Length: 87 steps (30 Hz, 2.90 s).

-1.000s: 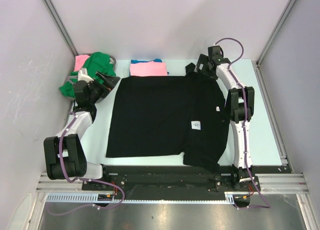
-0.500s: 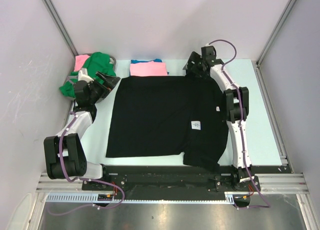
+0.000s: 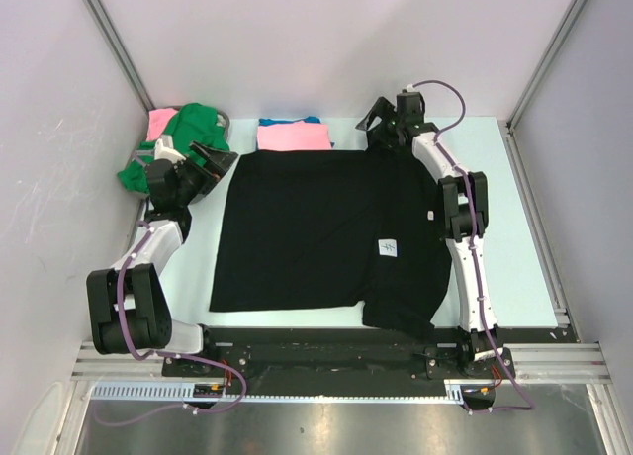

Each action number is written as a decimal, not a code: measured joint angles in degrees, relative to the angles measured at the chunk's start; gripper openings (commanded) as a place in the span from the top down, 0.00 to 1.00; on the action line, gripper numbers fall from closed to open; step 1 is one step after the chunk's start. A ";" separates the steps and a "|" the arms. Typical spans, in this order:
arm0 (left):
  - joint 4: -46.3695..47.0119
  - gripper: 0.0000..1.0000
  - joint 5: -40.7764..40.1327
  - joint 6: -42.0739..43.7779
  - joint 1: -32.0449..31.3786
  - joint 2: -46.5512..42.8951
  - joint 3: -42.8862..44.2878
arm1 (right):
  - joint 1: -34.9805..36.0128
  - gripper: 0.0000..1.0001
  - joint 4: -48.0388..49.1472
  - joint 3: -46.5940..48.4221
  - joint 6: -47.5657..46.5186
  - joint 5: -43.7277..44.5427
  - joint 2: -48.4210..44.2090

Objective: Fold and stack the t-shirts

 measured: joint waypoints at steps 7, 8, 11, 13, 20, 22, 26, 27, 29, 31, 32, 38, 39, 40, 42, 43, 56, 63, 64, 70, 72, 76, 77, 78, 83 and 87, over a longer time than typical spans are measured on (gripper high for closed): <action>0.00 0.02 0.00 0.04 0.00 0.42 0.00 | 1.07 0.00 7.65 4.98 2.10 -2.64 3.21; 0.00 0.02 -0.02 0.04 0.00 0.55 0.00 | 1.38 0.00 8.37 6.23 2.29 -3.02 4.07; -0.09 0.02 -0.02 0.11 0.02 0.74 0.00 | 2.45 0.00 10.86 7.63 3.28 -3.78 6.10; -0.22 0.02 -0.04 0.15 0.02 0.74 0.00 | 3.10 0.00 12.61 7.89 4.42 -4.31 7.69; -1.11 0.02 -0.04 0.59 0.02 0.74 0.00 | 4.37 0.00 18.75 7.37 6.69 -5.66 12.39; -1.40 0.02 -0.04 0.61 0.02 0.74 0.00 | 4.37 0.00 20.41 7.28 6.58 -5.70 12.39; -1.46 0.02 -0.07 0.63 0.02 0.74 0.00 | 3.91 0.00 23.69 6.47 5.38 -6.12 11.50; -1.46 0.01 -0.04 0.63 0.02 0.74 0.00 | 3.63 0.00 24.04 5.49 4.94 -6.32 10.67; -1.46 0.00 -0.04 0.61 0.02 0.74 0.00 | 2.91 0.00 23.93 2.84 3.93 -6.86 8.02; -2.05 0.00 -0.04 0.61 0.00 0.74 0.07 | 1.66 0.00 23.19 -1.25 2.10 -7.34 3.34; -2.93 0.00 -0.07 0.66 0.00 0.72 0.20 | 1.09 0.00 22.53 -2.86 1.33 -7.34 1.11; -15.34 0.00 -2.62 2.58 -0.09 -0.59 4.31 | -3.30 0.00 17.11 -20.15 -5.20 -5.25 -22.69; -17.86 0.00 -3.08 2.99 -0.15 -1.88 4.66 | -3.87 0.00 16.59 -24.00 -6.38 -3.85 -27.45; -20.46 0.00 -3.48 3.63 -0.20 -3.54 4.83 | -4.15 0.00 16.00 -27.41 -7.39 -2.64 -31.43; -25.53 0.00 -4.09 4.83 -0.55 -7.50 5.01 | -4.09 0.00 14.45 -36.61 -9.29 0.59 -41.99; -27.89 0.01 -4.42 5.64 -0.83 -9.64 5.01 | -3.67 0.00 13.60 -40.68 -10.14 2.40 -46.47; -46.90 0.13 -9.62 8.52 -10.71 -33.42 -8.96 | 11.45 0.00 -4.09 -71.43 -13.51 15.19 -76.13; -61.48 0.12 -21.00 0.92 -14.71 -42.25 -14.23 | 24.13 0.00 -6.86 -81.64 -11.28 18.97 -87.45; -62.66 0.13 -22.18 0.13 -15.02 -42.66 -14.23 | 25.35 0.00 -7.13 -83.10 -10.82 19.45 -88.30; -73.07 0.16 -30.84 -8.98 -22.14 -42.12 -14.23 | 30.40 0.00 -7.78 -90.09 -7.93 21.46 -89.33; -76.26 0.18 -33.03 -12.48 -24.79 -41.88 -14.23 | 31.39 0.00 -8.02 -91.49 -7.39 21.46 -89.39; -81.37 0.19 -36.72 -19.80 -29.73 -43.04 -14.53 | 33.16 0.00 -7.85 -93.92 -6.93 21.42 -91.03; -82.62 0.19 -37.86 -21.62 -30.77 -43.52 -14.62 | 33.31 0.00 -7.76 -94.33 -6.91 21.35 -91.58; -83.97 0.20 -38.97 -23.65 -31.71 -43.85 -14.62 | 33.44 0.00 -7.63 -94.82 -6.86 21.11 -92.30; -86.75 0.20 -43.45 -31.17 -33.31 -41.31 -14.62 | 33.62 0.00 -6.78 -96.10 -6.88 19.89 -94.36; -87.36 0.19 -46.07 -35.23 -33.53 -35.91 -14.62 | 33.64 0.00 -6.25 -97.57 -6.97 18.53 -95.97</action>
